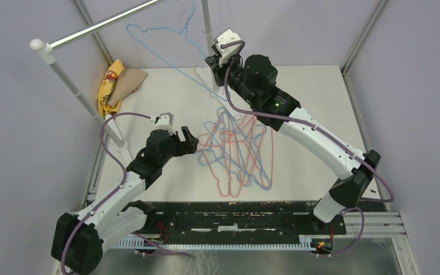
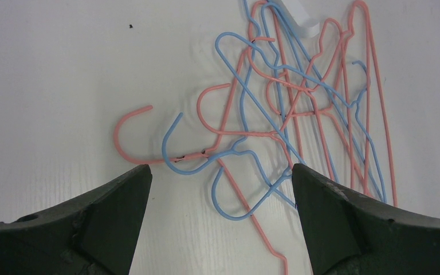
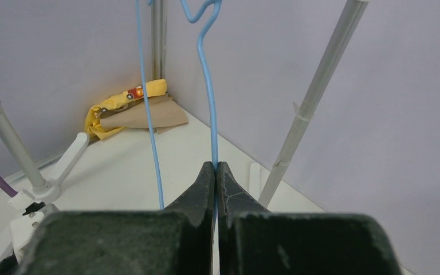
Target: Organize the hangers
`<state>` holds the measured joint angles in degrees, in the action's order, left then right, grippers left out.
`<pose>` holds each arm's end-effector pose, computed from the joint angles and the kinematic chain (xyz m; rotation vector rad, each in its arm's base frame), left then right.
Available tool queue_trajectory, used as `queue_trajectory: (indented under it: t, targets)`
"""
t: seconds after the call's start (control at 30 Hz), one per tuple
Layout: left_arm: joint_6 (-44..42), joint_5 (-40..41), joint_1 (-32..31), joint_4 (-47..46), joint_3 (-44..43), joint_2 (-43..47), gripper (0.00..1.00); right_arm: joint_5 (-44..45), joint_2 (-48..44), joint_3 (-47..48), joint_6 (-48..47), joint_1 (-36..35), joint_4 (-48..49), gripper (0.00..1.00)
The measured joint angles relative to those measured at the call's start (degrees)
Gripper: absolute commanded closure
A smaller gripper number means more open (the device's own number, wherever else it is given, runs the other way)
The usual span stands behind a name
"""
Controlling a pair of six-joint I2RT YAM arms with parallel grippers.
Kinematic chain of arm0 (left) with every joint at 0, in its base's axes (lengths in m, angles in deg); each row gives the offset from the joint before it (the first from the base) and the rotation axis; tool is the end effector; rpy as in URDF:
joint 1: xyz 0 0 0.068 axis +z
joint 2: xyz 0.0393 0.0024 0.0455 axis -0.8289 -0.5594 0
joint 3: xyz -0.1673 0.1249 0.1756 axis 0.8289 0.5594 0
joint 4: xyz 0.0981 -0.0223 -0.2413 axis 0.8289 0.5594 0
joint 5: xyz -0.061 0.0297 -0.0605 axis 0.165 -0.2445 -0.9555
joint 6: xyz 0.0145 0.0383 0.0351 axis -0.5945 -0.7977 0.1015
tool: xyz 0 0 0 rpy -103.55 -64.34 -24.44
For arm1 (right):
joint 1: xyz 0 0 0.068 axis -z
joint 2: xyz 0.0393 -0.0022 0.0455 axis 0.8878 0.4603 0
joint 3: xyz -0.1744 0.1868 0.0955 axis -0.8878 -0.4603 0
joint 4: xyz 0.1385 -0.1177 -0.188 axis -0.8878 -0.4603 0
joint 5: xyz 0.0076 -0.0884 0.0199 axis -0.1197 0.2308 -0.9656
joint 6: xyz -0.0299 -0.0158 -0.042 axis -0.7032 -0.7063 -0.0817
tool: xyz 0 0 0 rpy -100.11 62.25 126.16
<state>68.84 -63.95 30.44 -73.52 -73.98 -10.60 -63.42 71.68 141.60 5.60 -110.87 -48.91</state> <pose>0.1870 -0.0853 0.2319 -0.1041 2.0521 -0.4800 0.2544 0.2774 0.4820 -0.5872 1.3650 0.4729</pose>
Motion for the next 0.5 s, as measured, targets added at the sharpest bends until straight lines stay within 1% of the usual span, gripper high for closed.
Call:
queue_trajectory:
  t: [0.1,0.23,0.37,0.5]
  targets:
    - [0.02,0.0,0.0,0.0,0.11,-0.94,0.01,0.44,1.01,3.1,-0.87,0.0,-0.57,0.99]
    - [0.0,0.0,0.0,0.0,0.13,-1.18,0.01,1.09,7.93,15.61,-2.19,0.0,-2.86,1.0]
    - [0.02,0.0,0.0,0.0,0.15,-1.01,0.01,2.58,17.25,29.51,-4.07,0.0,-5.64,0.99]
    - [0.02,0.0,0.0,0.0,0.2,-0.13,0.01,4.07,24.65,37.64,-5.14,0.0,-7.96,0.99]
